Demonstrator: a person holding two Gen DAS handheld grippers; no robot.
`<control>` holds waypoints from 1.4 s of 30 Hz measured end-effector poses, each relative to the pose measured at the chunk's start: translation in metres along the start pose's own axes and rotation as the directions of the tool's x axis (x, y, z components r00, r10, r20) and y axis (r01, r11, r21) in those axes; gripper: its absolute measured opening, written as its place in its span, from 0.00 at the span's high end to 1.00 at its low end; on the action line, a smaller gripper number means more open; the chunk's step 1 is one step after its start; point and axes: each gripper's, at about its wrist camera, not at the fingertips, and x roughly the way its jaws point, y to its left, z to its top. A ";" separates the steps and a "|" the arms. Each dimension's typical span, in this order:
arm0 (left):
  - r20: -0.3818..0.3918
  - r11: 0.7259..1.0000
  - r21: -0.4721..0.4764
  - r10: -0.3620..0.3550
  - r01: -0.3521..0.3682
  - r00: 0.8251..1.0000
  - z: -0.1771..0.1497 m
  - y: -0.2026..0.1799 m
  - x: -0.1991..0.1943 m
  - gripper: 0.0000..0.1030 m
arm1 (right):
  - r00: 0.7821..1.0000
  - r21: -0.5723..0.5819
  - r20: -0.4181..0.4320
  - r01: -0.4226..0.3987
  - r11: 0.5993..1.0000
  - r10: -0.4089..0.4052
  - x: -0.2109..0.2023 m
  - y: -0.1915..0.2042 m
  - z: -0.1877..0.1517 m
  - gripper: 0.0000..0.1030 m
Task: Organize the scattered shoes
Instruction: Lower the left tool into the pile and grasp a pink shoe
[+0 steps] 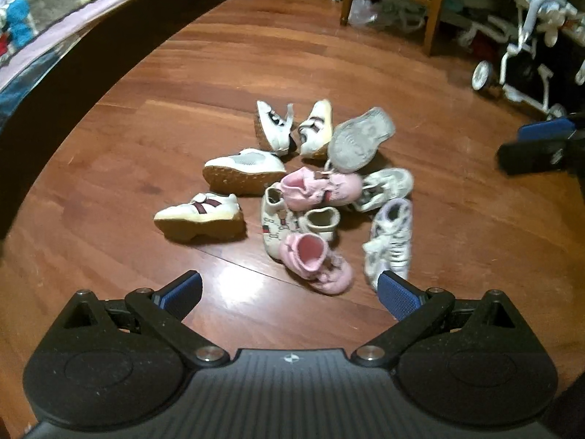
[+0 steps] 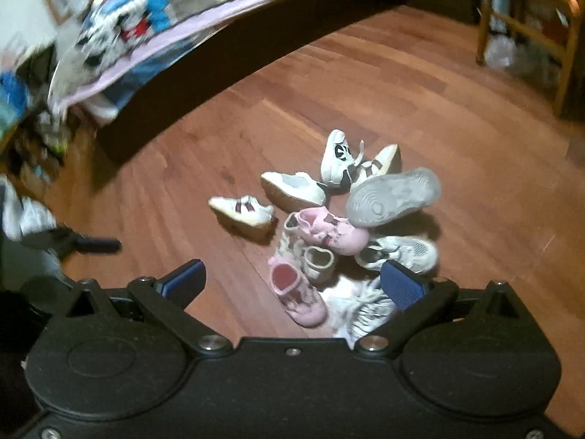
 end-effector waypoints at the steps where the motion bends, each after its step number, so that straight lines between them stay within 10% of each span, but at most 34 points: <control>1: -0.009 1.000 -0.011 0.009 -0.009 1.000 0.000 0.002 0.016 0.00 | 1.000 0.018 -0.011 -0.004 1.000 0.004 0.007 -0.006 -0.002 0.00; 10: -0.079 0.989 -0.150 0.001 -0.013 0.997 -0.016 0.029 0.125 0.00 | 0.997 0.053 -0.077 0.021 0.998 -0.017 0.045 -0.026 -0.006 0.00; 24: -0.049 0.978 -0.207 0.006 -0.016 0.999 -0.019 0.012 0.184 0.14 | 0.988 -0.073 -0.087 0.121 0.990 -0.127 0.078 -0.029 0.019 0.00; 33: -0.052 0.985 -0.171 0.019 -0.028 0.998 -0.017 0.006 0.216 0.34 | 0.991 -0.039 -0.081 0.105 0.994 -0.108 0.077 -0.032 0.025 0.00; 38: -0.073 0.995 -0.086 0.043 -0.049 0.996 -0.014 -0.006 0.227 0.78 | 0.991 -0.042 -0.081 0.103 0.994 -0.106 0.077 -0.031 0.026 0.00; 42: -0.081 0.998 -0.059 0.018 -0.022 0.997 -0.011 -0.008 0.224 0.87 | 0.992 -0.040 -0.077 0.102 0.994 -0.105 0.077 -0.028 0.026 0.00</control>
